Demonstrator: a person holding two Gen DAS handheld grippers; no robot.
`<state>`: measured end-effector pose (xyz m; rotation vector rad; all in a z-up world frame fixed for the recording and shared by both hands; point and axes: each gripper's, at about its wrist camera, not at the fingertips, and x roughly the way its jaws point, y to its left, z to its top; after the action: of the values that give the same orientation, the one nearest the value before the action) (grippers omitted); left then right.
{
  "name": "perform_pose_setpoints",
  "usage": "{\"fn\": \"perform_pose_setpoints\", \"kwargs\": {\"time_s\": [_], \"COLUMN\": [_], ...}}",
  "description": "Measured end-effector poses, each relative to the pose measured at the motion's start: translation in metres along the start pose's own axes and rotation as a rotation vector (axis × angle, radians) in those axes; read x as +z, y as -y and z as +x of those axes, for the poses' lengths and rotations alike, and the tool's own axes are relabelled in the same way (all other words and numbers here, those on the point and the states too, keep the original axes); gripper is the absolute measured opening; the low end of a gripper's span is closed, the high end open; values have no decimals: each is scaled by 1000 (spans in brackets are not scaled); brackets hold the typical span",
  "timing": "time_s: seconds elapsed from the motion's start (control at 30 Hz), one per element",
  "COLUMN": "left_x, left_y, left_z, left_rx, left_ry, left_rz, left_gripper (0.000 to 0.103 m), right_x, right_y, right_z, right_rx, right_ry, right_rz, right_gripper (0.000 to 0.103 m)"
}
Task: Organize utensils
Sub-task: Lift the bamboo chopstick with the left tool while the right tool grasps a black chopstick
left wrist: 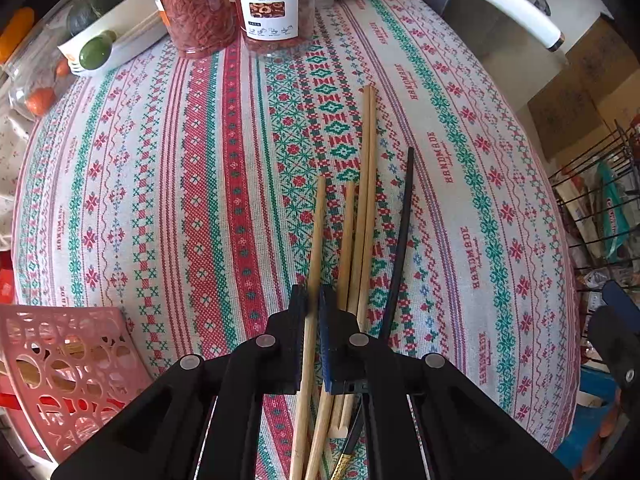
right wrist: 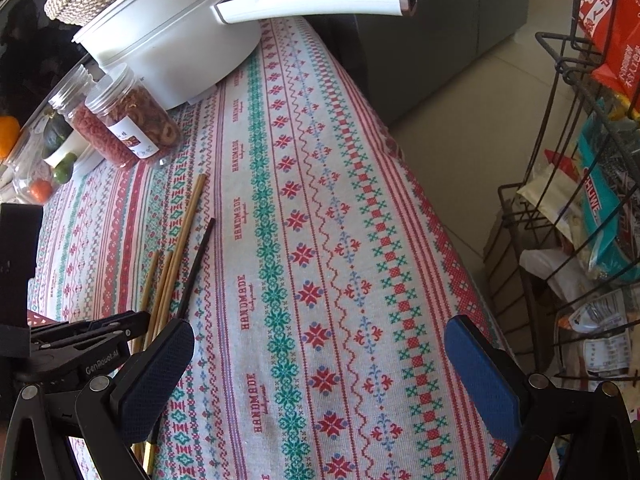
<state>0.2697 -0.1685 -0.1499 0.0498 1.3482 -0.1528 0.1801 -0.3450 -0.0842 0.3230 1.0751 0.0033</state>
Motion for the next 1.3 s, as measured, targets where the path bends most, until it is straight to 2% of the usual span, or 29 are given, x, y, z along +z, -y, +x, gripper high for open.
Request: {"fn": "perform_pose_setpoints", "kwargs": {"time_s": [0.2,0.47,0.63,0.8,0.87,1.0,1.1,1.23,1.3], "left_x": [-32,-100,-132,-146,-154,-163,-167,-172,-174], "left_y": [-13,-47,-77,-104,-114,-133,-144,-160,-166], "left_z": [-53,-128,-149,-165,-171,-175,-177,-178,-180], "left_rx": [-82,-192,-239,-267,-277,-286,-288,-286,-285], "left_ry": [138,312,383,423,430,428,428,433,438], "left_rz": [72,114,73,67,63,51,38,15,4], "left_gripper": [6,6,6,6,6,6,6,6,6], "right_x": [0,-8,-14,-14,-12,-8,-6,-9,-10], "right_y": [3,-24,-53,-77,-84,-92,-101,-116,-122], "right_z": [3,20,38,55,63,82,88,96,96], "right_rx": [50,104,43,-52,-76,-94,-137,-230,-250], "right_ry": [-12,-77,-138,-131,-136,-170,-151,-151,-156], "right_rz": [61,83,-12,-56,-62,-57,-67,-116,-116], "right_gripper": [103,103,103,102,96,72,65,63,55]}}
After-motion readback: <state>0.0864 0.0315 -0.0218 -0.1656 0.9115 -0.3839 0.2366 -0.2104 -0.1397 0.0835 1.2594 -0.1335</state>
